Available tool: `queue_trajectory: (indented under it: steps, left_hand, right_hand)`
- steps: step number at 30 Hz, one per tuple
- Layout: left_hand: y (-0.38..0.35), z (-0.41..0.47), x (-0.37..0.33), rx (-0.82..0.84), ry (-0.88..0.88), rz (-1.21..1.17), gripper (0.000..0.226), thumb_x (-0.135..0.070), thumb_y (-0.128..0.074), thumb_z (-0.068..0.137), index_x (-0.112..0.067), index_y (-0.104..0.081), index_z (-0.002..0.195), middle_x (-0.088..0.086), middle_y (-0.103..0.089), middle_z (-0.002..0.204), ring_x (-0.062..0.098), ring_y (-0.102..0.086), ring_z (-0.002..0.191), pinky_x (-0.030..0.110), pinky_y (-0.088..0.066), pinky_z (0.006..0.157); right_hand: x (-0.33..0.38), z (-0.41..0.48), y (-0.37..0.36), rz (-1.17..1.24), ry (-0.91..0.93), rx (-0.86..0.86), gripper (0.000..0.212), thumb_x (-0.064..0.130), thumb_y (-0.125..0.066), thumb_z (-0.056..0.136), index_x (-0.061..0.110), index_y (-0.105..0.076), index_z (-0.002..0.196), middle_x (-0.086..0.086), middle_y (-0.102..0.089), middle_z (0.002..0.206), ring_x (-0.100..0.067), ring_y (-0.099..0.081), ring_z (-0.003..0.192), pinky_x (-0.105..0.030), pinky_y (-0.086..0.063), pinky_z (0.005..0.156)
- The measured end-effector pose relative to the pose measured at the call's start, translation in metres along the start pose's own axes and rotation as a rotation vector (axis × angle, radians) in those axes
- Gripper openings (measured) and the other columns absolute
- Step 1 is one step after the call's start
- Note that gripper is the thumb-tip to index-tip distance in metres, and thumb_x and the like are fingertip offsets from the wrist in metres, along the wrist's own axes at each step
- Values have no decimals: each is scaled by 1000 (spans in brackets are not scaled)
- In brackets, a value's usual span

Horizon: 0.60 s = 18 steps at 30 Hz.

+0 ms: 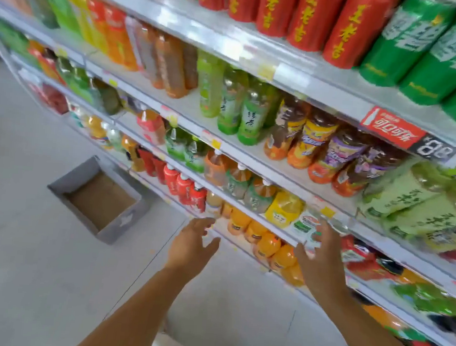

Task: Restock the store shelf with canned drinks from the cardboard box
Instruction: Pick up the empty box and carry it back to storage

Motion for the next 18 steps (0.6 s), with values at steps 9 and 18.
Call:
queue_trajectory:
  steps: [9, 18]
  left_hand:
    - [143, -19, 241, -152, 462, -39, 44, -33, -64, 91, -24, -51, 132, -1, -55, 129, 13, -59, 110, 28, -49, 85]
    - [237, 13, 381, -264, 703, -90, 52, -36, -64, 90, -25, -45, 137, -1, -52, 131, 14, -58, 112, 32, -52, 87]
  right_hand:
    - [89, 29, -245, -184, 57, 445, 64, 34, -65, 73, 20, -44, 133, -1, -54, 123, -23, -55, 113, -38, -48, 91]
    - [214, 61, -457, -285, 269, 673, 73, 17, -75, 74, 8, -43, 139, -16, -51, 136, -31, -47, 126, -42, -37, 106]
Point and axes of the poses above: each hand's wrist, its own z-axis towards the middle knuckle, its own y-axis out of the back of the hand, x = y × z, the point moved 5 cm from there along z, towards the middle knuckle
